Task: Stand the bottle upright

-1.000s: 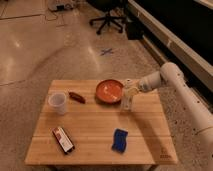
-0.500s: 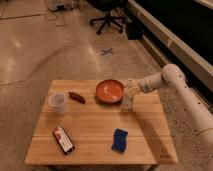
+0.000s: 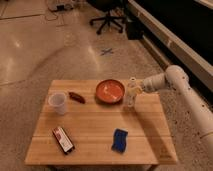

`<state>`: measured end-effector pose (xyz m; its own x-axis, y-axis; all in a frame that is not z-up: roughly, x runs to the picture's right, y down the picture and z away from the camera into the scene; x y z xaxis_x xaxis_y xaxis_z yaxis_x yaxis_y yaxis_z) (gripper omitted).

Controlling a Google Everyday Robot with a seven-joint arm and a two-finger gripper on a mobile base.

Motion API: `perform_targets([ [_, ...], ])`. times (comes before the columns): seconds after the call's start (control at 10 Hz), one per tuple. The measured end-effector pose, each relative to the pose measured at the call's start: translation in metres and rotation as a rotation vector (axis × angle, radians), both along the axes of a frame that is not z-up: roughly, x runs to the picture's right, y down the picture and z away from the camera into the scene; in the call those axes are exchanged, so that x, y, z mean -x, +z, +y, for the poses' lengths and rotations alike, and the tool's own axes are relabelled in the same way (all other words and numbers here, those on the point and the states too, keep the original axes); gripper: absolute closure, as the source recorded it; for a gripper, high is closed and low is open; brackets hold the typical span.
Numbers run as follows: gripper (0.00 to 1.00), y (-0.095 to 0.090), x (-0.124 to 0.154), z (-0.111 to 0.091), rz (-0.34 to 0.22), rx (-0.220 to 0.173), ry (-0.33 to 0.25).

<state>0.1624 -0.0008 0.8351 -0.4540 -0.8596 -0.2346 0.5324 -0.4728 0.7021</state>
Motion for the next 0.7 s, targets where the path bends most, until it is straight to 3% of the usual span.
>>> perform_targets([
  [0.3, 0.7, -0.011, 0.007, 0.004, -0.029, -0.047, -0.007],
  [0.7, 0.3, -0.011, 0.019, 0.017, -0.033, -0.073, -0.005],
])
